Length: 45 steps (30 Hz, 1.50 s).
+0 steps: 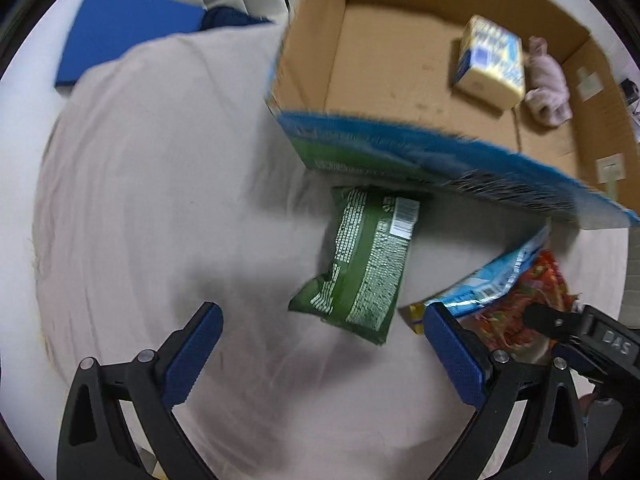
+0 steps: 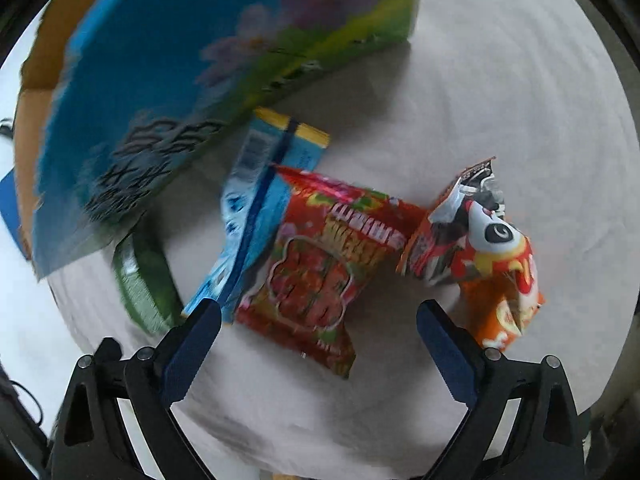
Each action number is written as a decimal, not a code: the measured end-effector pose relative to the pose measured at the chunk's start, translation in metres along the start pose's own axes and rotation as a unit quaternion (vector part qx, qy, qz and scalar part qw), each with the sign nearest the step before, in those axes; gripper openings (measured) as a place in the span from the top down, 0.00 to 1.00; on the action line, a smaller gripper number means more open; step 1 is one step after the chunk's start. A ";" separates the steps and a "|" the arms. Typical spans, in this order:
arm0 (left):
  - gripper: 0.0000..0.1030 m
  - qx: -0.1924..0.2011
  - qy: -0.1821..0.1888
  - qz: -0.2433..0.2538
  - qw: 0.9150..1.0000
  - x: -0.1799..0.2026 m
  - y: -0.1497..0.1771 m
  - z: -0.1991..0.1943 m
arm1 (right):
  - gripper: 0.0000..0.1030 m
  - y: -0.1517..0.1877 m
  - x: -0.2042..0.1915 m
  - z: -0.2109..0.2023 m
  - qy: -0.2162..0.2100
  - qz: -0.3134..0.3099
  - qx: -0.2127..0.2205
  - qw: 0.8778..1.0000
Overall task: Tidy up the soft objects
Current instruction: 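Grasp the green snack bag with left tool while right tool grasps the red candy bag, then carry green bag and red candy bag into the box and release both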
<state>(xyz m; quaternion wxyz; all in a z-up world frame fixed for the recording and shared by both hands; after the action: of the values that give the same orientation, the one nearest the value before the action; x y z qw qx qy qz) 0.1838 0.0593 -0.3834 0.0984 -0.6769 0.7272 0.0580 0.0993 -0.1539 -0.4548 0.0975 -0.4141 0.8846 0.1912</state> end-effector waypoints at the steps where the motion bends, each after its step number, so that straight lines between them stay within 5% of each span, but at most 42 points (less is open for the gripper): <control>1: 0.00 -0.010 0.004 0.004 1.000 0.004 -0.002 0.009 | 0.03 -0.001 0.000 0.002 0.001 0.002 -0.001 1.000; 7: 0.02 -0.032 0.000 0.035 0.999 0.026 -0.013 0.041 | 0.10 -0.003 0.001 0.011 0.002 0.012 0.004 1.000; 12: 0.11 -0.042 0.004 0.058 0.997 0.041 -0.015 0.056 | 0.30 -0.003 -0.014 0.018 0.011 -0.005 -0.005 1.000; 16: 0.39 -0.055 0.012 0.075 0.996 0.056 -0.011 0.067 | 0.33 0.000 -0.020 0.020 0.006 -0.005 -0.011 1.000; 21: 0.54 -0.054 0.038 0.060 0.996 0.061 -0.011 0.065 | 0.33 -0.010 -0.026 0.022 0.008 -0.016 -0.005 1.000; 22: 0.55 -0.054 0.037 0.058 0.996 0.056 -0.012 0.063 | 0.39 -0.010 -0.029 0.024 0.013 -0.019 -0.006 1.000; 27: 0.57 -0.071 0.043 0.047 0.995 0.046 0.016 0.062 | 0.47 0.002 -0.031 0.028 0.045 -0.061 -0.053 0.996; 32: 0.57 -0.099 0.057 0.024 0.993 0.035 0.064 0.063 | 0.47 0.030 -0.025 0.033 0.122 -0.165 -0.107 0.973; 38: 0.55 -0.115 0.063 0.016 0.991 0.035 0.099 0.068 | 0.44 0.035 -0.030 0.040 0.136 -0.174 -0.078 0.972; 45: 0.56 -0.108 0.057 0.010 0.992 0.047 0.073 0.059 | 0.48 0.051 -0.053 0.053 0.166 -0.178 -0.047 0.969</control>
<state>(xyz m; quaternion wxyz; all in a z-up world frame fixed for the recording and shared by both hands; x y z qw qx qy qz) 0.1116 0.0322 -0.4546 -0.0177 -0.6781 0.7280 0.0989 0.0952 -0.0652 -0.4720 -0.0383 -0.5952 0.7902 0.1408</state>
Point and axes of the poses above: each gripper's, at about its wrist camera, not at the fingertips, and z roughly the way its jaws point, x to its right, y to its underside, the point moved 7 cm from there along z, roughly the way its jaws point, and after that the axes turned 8 degrees about -y, right-handed, at the moved point
